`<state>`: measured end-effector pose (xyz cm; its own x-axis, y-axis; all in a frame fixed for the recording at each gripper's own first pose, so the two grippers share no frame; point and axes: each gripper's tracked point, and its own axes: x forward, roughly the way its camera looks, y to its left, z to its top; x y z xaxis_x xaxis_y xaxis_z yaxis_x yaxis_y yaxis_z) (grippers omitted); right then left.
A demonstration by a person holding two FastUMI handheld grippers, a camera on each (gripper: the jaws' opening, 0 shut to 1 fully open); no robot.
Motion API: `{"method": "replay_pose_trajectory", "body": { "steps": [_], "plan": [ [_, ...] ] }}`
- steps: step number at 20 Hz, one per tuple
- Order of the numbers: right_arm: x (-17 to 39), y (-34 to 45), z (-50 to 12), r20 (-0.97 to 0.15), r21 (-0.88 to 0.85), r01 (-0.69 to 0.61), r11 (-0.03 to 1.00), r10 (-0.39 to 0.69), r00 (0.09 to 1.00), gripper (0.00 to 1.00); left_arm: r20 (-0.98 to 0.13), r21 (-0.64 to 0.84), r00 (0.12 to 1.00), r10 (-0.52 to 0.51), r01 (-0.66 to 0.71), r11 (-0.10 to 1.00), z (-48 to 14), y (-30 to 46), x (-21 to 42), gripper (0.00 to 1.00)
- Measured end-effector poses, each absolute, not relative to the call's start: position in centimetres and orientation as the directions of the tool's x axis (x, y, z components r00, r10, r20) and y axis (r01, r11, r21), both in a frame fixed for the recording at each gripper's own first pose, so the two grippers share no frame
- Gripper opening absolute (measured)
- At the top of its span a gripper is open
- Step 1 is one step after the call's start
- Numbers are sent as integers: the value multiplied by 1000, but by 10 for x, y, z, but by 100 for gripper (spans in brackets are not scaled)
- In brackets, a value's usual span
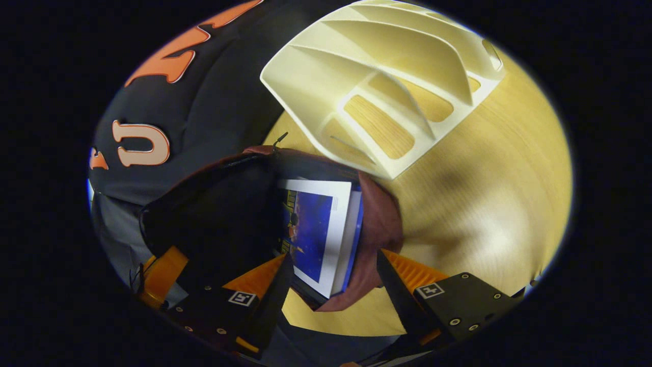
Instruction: Open the schoolbag, grab two books from the bookshelf and put them into the schoolbag.
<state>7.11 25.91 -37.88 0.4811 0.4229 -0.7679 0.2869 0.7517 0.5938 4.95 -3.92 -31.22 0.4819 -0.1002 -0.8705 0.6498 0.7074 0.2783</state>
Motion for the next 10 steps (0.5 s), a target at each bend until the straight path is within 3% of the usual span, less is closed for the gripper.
{"method": "replay_pose_trajectory", "body": {
  "steps": [6, 10],
  "plan": [
    [38, 154, -363, -831, 449, 220, 866, 314, 458, 98, -895, 233, 435, -99, 645, 728, -336, -49, 27, 4],
    [30, 103, -349, -853, 374, 186, 909, 259, 453, 98, -904, 159, 411, -116, 576, 801, -351, -62, 15, 12]
  ]
}}
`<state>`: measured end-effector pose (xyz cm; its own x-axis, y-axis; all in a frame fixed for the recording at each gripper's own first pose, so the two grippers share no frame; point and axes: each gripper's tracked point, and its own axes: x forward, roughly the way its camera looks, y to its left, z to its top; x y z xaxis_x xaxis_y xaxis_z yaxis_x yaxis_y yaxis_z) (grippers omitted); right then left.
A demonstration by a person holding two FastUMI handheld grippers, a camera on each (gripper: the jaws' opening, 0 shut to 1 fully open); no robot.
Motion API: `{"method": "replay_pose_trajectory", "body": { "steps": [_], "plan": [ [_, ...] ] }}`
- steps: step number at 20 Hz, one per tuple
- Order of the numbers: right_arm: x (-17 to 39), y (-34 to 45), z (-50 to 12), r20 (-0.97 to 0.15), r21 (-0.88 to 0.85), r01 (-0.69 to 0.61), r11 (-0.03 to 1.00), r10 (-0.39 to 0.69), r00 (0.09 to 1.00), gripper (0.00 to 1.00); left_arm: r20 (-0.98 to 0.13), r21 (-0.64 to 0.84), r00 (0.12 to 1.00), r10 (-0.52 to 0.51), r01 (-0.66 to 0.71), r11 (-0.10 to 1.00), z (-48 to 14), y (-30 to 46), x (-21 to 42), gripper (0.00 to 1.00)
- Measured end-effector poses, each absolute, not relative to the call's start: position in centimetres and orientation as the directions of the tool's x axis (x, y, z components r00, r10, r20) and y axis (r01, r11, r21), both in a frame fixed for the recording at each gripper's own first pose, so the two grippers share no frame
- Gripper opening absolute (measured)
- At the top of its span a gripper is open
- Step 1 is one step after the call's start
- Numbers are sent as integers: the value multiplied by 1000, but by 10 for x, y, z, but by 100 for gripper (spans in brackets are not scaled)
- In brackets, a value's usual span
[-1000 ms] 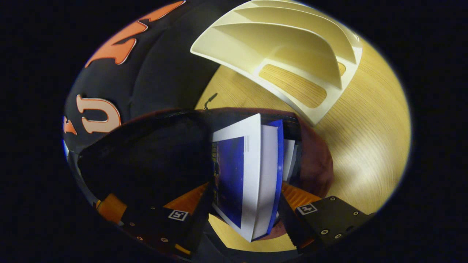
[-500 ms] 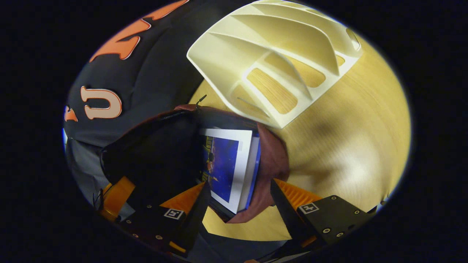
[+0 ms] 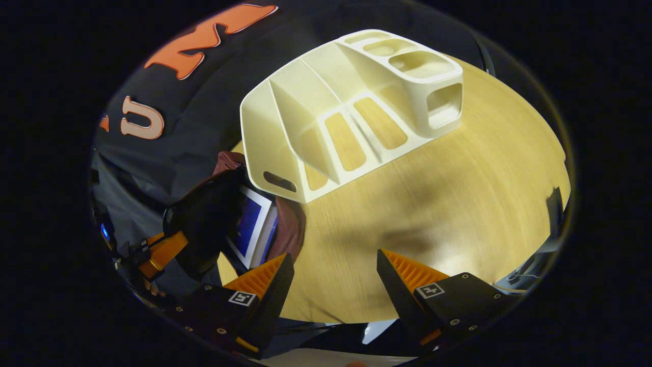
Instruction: Open the schoolbag, grab two books from the bookshelf and put them into the schoolbag.
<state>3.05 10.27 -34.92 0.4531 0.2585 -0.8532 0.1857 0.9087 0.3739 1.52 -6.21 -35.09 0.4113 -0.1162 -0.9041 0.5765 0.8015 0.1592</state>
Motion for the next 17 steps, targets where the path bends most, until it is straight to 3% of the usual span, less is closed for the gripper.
{"method": "replay_pose_trajectory", "body": {
  "steps": [1, 5, 10, 17],
  "plan": [
    [31, 94, -345, -856, 366, 181, 913, 254, 451, 98, -907, 141, 404, -118, 555, 820, -356, -64, 11, 19],
    [40, 69, -337, -863, 326, 127, 937, 240, 445, 98, -897, 116, 427, -117, 481, 869, -365, -73, 2, 98],
    [59, 55, -317, -838, 284, 77, 956, 208, 504, 98, -843, 110, 523, -124, 395, 912, -353, -82, 7, 98],
    [98, 76, -234, -669, 273, -9, 962, 197, 717, 98, -672, 121, 714, -199, 371, 921, -267, -102, 39, 98]
  ]
}}
